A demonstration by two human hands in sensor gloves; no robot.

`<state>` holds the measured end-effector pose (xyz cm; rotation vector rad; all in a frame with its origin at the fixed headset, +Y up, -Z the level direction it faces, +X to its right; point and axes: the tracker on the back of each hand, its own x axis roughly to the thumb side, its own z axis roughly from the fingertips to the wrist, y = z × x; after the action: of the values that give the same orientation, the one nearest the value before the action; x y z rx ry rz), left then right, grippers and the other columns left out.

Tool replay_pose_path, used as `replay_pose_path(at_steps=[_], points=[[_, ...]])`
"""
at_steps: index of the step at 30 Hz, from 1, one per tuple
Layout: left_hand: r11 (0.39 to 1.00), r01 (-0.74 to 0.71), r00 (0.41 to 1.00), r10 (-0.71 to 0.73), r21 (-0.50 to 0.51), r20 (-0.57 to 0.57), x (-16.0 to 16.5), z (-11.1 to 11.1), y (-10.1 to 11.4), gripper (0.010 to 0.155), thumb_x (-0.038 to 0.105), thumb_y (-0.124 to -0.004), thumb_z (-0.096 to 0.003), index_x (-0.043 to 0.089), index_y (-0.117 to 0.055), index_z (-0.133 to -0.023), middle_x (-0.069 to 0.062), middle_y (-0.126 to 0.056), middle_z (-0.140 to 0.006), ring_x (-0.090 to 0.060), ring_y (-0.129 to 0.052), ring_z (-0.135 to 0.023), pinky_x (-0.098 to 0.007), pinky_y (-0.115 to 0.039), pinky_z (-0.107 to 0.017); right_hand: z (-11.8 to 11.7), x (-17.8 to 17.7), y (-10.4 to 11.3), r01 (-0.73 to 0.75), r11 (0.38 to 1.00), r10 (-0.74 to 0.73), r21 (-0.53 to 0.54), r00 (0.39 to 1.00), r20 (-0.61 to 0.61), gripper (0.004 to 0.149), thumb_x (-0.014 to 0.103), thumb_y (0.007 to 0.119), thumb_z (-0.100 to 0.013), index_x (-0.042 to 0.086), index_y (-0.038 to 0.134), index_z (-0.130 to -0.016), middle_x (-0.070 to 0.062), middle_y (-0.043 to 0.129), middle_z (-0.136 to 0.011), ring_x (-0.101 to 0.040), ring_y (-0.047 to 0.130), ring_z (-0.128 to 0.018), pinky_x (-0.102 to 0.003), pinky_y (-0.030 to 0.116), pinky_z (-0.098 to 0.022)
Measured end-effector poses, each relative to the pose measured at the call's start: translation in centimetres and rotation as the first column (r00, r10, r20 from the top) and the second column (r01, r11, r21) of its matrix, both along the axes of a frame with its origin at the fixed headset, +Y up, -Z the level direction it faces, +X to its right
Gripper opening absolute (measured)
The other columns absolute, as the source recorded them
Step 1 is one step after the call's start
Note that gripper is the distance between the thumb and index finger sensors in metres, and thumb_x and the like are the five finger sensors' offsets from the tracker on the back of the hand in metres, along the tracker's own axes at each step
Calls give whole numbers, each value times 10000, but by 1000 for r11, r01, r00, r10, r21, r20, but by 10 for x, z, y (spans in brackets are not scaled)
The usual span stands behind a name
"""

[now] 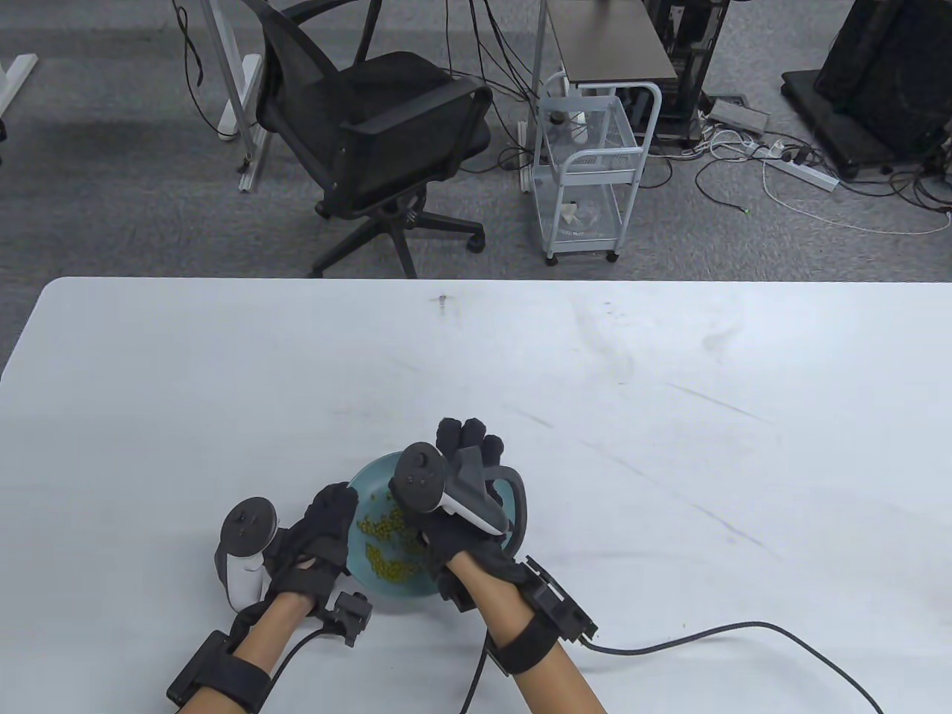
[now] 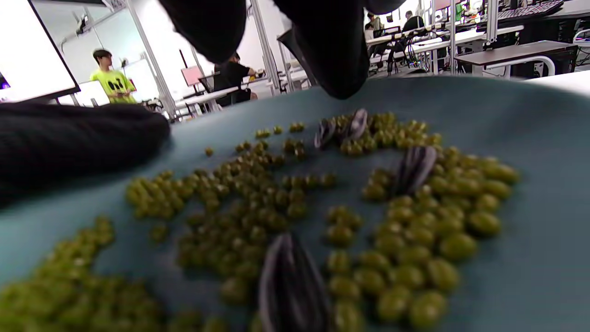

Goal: Pick sunflower seeds with hand pinch into plate

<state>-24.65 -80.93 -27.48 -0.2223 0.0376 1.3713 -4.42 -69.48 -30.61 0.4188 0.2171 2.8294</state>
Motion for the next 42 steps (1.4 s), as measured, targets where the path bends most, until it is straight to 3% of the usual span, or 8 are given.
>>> replay_pose_path(at_steps=[9, 17, 42], points=[[1000, 5, 1000, -5, -9, 16, 6, 0, -1, 450, 442, -602, -623, 139, -571, -955, 30, -918, -760, -131, -966, -190, -326, -822, -214, -4, -2, -11, -90, 995, 91, -48, 996, 12, 509, 308, 828, -599, -130, 838, -858, -386, 370, -1131, -699, 217, -975, -804, 189, -633], [1000, 10, 1000, -10, -5, 22, 7, 1, -2, 451, 441, -607, -622, 136, -573, -953, 27, -919, -758, -135, -965, -187, -328, -821, -212, -4, -8, -14, -181, 983, 181, -24, 983, -3, 377, 183, 921, -533, -75, 877, -805, -373, 411, -1131, -692, 256, -989, -808, 214, -642], [1000, 12, 1000, -11, -11, 21, 7, 1, -1, 454, 450, -617, -622, 140, -580, -952, 23, -923, -756, -140, -964, -187, -332, -819, -212, -3, -12, -18, -196, 980, 196, 13, 980, -38, 333, 222, 929, -529, -31, 916, -746, -344, 491, -1124, -666, 370, -995, -797, 286, -658]])
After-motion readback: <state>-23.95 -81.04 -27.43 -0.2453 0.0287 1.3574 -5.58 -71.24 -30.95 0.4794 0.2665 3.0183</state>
